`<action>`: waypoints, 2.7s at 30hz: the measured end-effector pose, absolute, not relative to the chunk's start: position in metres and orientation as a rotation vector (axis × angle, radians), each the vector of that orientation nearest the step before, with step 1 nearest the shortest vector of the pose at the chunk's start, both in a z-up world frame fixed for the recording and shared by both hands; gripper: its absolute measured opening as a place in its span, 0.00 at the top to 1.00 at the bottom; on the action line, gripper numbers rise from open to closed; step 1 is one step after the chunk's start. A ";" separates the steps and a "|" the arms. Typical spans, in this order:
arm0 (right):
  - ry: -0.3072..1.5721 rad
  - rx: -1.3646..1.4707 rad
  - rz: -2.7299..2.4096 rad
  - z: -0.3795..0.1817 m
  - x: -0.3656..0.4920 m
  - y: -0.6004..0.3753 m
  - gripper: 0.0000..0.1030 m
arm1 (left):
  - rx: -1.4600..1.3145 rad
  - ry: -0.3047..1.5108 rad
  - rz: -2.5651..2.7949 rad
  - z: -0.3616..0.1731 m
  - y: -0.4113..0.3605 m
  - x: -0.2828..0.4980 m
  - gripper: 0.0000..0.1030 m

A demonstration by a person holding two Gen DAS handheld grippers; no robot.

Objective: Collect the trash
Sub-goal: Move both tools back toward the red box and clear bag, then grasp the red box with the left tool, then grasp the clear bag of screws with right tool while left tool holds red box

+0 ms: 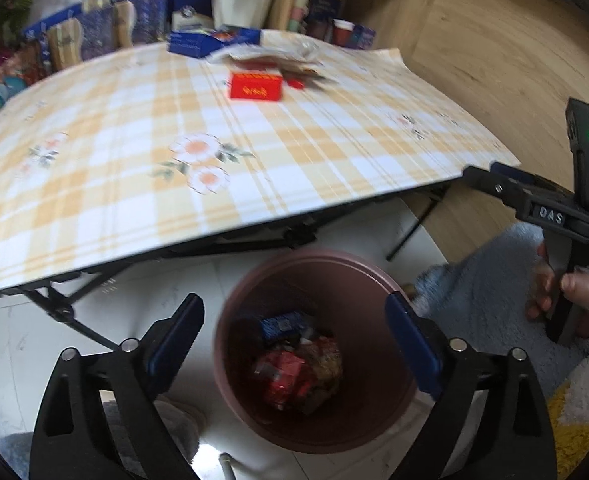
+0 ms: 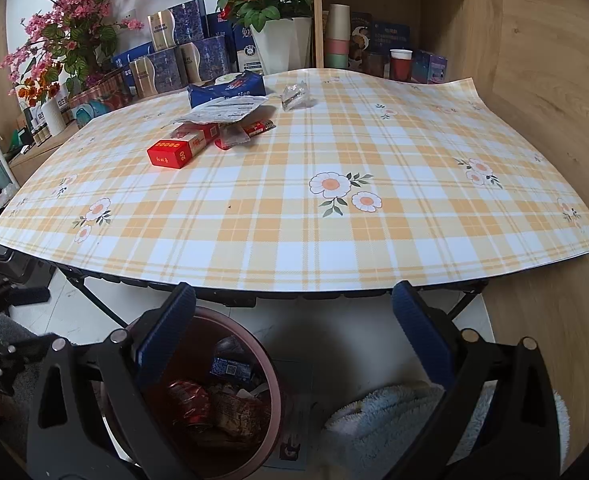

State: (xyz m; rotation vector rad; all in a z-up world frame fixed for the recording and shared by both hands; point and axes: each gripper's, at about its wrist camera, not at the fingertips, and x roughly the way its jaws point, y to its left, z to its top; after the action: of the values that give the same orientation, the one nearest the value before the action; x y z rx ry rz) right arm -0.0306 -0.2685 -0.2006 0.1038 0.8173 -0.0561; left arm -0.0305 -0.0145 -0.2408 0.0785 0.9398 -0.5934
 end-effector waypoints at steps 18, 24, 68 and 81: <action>0.819 0.126 -0.052 -0.200 -0.031 -0.269 0.06 | -0.023 0.871 -0.395 -0.219 0.021 -0.013 0.07; 0.825 0.164 -0.055 -0.200 -0.026 -0.275 0.06 | 0.034 0.803 -0.435 -0.199 0.003 0.012 0.07; 0.727 0.230 -0.006 -0.158 0.141 -0.341 0.06 | -0.123 0.961 -0.421 -0.198 -0.002 0.161 0.47; 0.885 -0.077 -0.012 -0.191 0.312 -0.304 0.29 | -0.261 0.859 -0.313 -0.183 0.066 0.108 0.47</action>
State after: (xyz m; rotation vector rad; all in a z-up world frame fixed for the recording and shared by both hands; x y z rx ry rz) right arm 0.3124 -0.3036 -0.1911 -0.0768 0.8846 -0.0119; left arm 0.1082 0.0662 -0.1831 -0.2613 0.8593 -0.3127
